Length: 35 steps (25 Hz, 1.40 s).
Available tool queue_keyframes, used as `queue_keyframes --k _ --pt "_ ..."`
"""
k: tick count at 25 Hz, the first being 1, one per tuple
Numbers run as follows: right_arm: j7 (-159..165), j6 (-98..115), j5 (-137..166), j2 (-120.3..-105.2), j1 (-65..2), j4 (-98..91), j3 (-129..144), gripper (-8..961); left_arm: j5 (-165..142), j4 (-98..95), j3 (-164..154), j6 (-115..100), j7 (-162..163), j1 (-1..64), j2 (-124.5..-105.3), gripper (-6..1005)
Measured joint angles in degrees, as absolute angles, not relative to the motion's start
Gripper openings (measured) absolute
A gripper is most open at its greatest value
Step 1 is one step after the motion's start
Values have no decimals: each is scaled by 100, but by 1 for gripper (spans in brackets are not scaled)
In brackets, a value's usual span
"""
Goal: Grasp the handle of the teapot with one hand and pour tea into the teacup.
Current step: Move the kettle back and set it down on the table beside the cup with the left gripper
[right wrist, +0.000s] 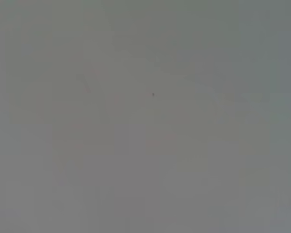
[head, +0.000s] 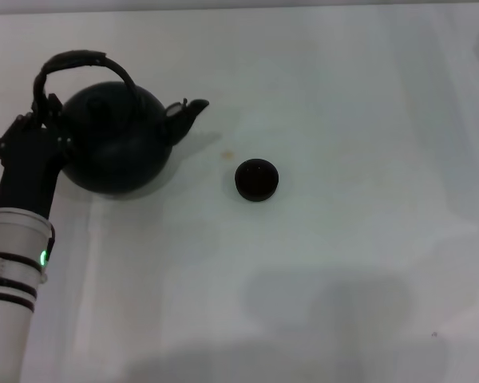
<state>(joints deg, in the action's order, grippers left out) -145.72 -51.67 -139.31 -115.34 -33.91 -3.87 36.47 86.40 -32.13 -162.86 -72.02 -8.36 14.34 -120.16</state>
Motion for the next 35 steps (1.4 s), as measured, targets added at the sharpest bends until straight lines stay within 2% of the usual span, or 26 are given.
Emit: queue_keyframes --k 25,27,35 --pt "-14572 -5175 -13913 -11531 -3341 -387 3709 825 8366 -3096 -16285 -6650 -832 1731 -11987 214" --pt "-14572 -5193 -13913 -11531 -3325 -387 3709 825 8338 -3094 -16286 -6654 -828 1724 -11988 404" --pt "-14441 -5268 -13913 -11531 -3228 -387 3714 826 8203 -3094 -16285 -6731 -794 1562 -11973 696"
